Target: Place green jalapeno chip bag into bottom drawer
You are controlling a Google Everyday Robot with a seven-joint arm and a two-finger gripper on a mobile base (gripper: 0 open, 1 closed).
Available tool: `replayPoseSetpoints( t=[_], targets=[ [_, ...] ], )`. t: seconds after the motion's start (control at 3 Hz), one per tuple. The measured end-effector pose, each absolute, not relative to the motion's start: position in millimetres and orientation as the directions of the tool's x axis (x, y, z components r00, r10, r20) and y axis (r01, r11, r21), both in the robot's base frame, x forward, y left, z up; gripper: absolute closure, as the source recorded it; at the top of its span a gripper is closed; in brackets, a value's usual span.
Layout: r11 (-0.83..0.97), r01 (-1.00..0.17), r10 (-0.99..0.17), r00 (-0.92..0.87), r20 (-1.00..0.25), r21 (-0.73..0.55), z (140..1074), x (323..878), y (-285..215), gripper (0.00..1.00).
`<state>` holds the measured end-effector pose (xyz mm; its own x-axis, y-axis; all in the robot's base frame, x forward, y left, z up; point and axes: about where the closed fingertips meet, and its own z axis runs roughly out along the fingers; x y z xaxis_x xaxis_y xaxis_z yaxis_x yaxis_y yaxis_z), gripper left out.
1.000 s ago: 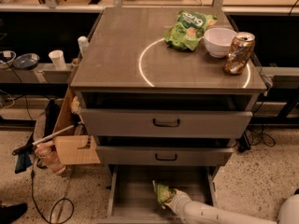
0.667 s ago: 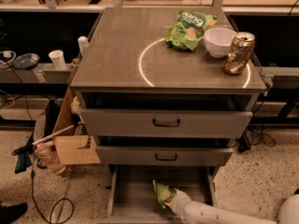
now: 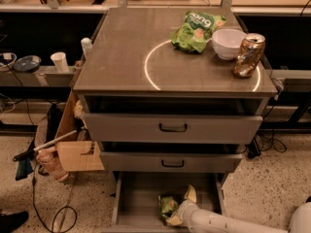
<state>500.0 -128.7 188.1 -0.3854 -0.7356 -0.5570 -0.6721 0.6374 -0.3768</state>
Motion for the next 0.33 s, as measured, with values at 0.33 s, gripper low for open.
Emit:
replayPoseSetpoints(
  t=[0.33],
  targets=[
    [0.637, -0.672, -0.736, -0.385, -0.557, -0.377, 188.1, 500.0, -128.7, 0.0]
  ],
)
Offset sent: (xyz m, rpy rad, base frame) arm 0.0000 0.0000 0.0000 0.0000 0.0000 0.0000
